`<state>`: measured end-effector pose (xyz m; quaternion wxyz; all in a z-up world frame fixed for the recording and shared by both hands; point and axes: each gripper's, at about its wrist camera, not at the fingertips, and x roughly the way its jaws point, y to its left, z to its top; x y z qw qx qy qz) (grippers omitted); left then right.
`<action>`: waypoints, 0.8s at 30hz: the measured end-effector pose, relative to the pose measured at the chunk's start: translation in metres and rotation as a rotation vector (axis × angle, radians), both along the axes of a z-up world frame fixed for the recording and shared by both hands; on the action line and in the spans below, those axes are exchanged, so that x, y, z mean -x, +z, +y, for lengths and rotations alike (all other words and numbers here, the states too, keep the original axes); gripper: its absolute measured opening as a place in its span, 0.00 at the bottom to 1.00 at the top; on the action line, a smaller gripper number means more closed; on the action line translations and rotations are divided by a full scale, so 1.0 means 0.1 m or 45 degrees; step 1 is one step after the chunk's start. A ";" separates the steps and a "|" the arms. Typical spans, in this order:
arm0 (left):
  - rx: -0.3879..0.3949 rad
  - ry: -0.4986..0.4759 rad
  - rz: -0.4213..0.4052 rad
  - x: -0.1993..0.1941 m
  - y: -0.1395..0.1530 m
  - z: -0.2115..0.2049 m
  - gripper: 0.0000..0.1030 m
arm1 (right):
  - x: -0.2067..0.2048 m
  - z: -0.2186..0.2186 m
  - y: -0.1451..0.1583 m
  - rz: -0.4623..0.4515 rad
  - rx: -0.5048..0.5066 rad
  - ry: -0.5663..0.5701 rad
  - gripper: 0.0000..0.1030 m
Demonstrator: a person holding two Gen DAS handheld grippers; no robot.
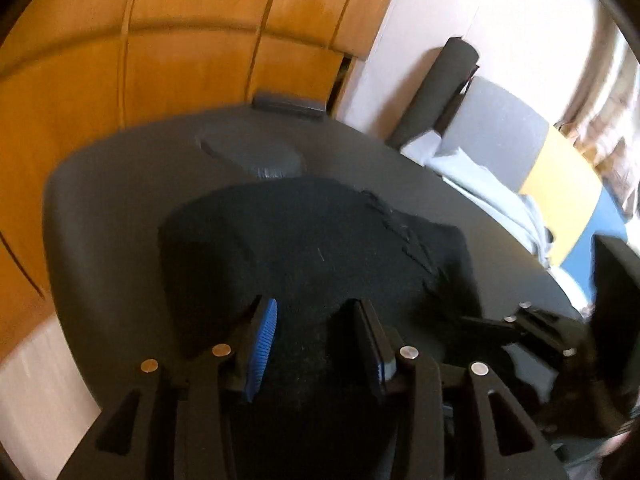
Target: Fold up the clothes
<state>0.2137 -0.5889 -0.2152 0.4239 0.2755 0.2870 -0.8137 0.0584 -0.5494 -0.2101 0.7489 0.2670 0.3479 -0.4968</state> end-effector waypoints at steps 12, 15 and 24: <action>0.039 0.331 -0.144 -0.12 0.65 0.24 0.42 | 0.09 0.31 0.45 -0.122 0.029 -0.306 0.96; 0.092 0.396 -0.271 -0.19 0.89 0.50 0.43 | 0.16 0.56 0.83 -0.205 0.080 -0.446 1.00; 0.282 0.347 -0.386 -0.29 1.56 1.40 0.40 | -0.20 1.29 1.64 0.006 0.232 -0.676 1.00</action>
